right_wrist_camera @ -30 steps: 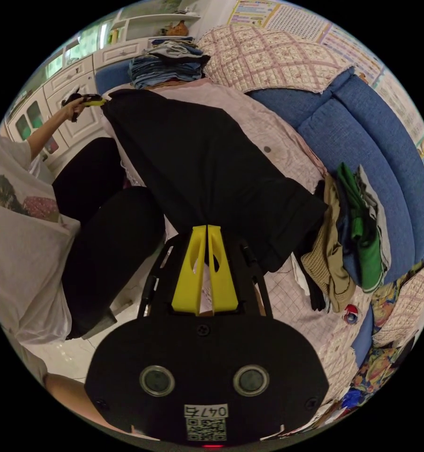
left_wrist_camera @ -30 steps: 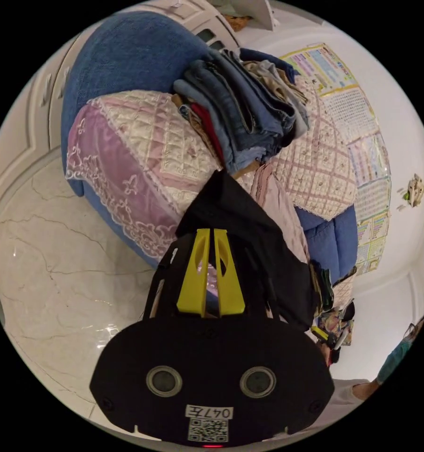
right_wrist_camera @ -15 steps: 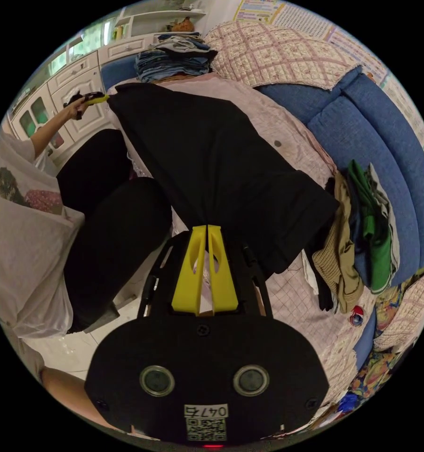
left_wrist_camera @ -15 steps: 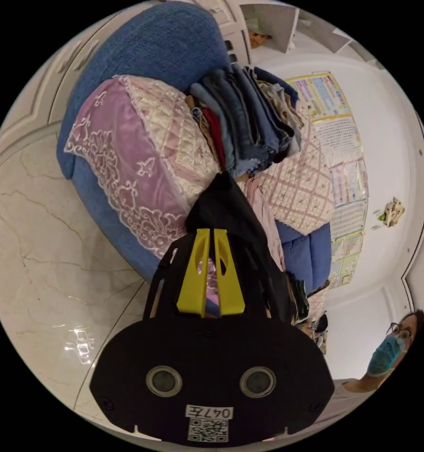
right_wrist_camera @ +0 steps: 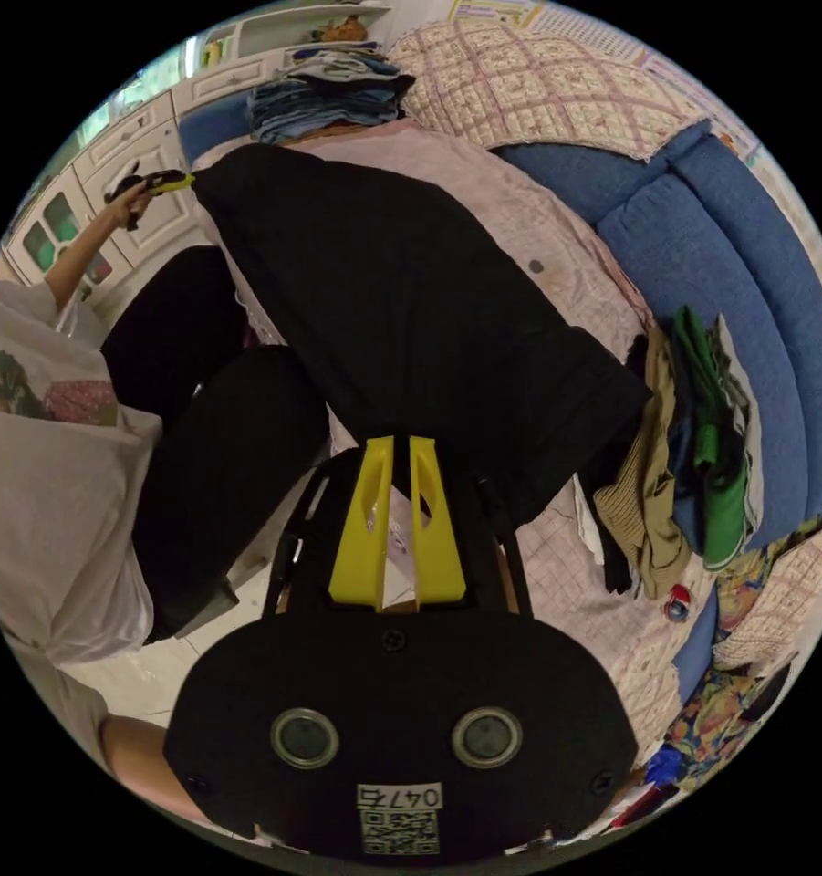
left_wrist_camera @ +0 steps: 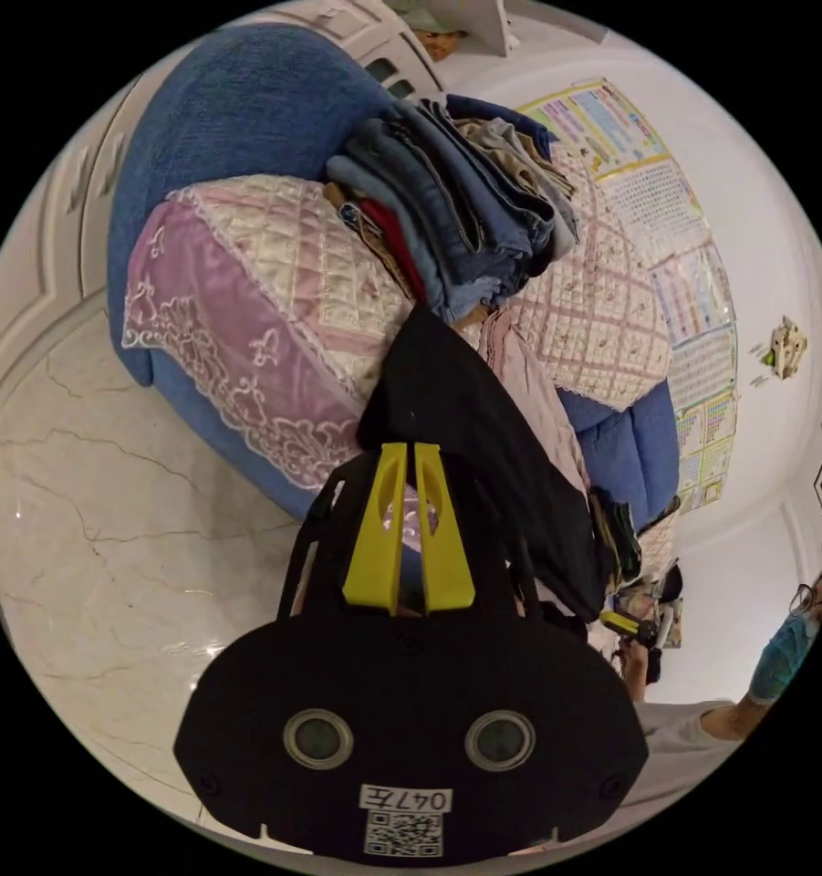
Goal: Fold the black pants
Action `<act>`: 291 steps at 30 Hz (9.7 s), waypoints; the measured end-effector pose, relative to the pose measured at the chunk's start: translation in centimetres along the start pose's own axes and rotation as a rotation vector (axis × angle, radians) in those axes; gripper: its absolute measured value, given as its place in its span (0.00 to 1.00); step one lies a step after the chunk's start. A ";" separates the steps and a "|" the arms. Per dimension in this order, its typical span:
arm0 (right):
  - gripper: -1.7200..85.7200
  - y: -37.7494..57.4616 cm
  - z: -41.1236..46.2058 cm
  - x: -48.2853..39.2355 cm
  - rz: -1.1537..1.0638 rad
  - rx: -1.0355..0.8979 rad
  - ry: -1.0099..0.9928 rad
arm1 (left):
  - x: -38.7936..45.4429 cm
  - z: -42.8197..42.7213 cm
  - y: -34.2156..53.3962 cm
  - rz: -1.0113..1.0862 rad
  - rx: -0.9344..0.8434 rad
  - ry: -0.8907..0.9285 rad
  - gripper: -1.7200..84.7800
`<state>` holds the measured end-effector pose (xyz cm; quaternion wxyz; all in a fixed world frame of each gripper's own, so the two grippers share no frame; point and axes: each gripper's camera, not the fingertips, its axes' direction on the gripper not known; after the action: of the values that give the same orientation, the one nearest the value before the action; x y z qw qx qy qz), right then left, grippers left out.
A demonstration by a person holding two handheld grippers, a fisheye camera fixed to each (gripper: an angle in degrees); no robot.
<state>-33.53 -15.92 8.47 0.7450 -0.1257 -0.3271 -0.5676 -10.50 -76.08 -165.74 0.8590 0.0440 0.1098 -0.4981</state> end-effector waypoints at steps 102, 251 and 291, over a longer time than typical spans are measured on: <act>0.01 20.6 63.5 10.2 0.874 0.332 -0.411 | -55.7 89.0 38.0 1.615 -0.518 -0.482 0.01; 0.02 -0.1 -66.3 39.3 0.222 0.192 -0.189 | -19.3 54.0 -5.2 0.603 0.067 0.217 0.01; 0.02 -7.0 -61.0 19.3 0.060 0.215 -0.433 | -43.9 9.6 -14.2 -0.107 0.470 0.192 0.02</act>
<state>-16.30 -67.00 -26.69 0.6832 -0.1738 -0.5338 -0.4670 -42.42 -47.80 -145.74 0.7834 0.2836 0.0744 -0.5481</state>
